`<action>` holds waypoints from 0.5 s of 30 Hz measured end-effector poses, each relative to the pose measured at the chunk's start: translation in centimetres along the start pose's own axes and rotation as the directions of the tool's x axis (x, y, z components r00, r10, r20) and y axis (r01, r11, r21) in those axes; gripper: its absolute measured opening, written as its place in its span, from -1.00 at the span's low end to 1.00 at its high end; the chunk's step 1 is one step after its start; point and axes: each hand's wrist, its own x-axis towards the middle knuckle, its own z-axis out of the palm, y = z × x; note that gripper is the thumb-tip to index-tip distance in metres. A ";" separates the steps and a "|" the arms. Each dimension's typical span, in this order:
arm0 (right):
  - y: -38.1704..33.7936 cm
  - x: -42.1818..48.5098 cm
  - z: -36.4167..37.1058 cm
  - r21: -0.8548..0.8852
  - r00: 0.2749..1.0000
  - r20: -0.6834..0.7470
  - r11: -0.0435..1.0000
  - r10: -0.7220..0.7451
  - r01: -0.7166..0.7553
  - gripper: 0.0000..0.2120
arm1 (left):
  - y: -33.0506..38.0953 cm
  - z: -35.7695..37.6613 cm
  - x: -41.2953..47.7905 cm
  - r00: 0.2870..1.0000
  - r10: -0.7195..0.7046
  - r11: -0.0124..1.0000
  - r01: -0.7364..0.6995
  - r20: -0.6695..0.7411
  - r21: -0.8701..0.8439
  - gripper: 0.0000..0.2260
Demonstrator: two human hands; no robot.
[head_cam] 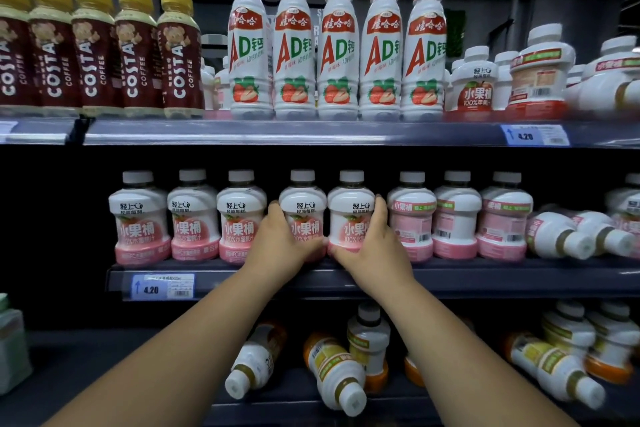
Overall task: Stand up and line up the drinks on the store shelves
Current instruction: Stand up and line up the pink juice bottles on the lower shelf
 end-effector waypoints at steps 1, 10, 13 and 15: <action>0.0 0.0 -0.1 -0.003 1.000 0.011 1.000 0.002 -0.002 0.11 | 0.2 0.1 -0.1 1.000 0.005 1.000 -0.005 -0.021 0.020 -0.31; 1.0 0.5 -0.5 0.036 0.995 0.066 0.996 -0.078 0.076 0.11 | 0.6 0.9 -1.7 0.986 0.031 0.991 -0.009 -0.166 0.131 -0.28; 1.3 0.2 -0.7 0.022 0.993 0.086 0.997 -0.080 0.078 0.11 | 1.0 1.1 -1.8 0.988 0.022 0.976 0.012 -0.155 0.217 -0.11; 1.3 -0.1 -0.9 0.012 0.992 0.102 0.997 -0.076 0.075 0.10 | 1.1 0.9 -1.8 0.987 0.017 0.963 0.026 -0.157 0.270 -0.06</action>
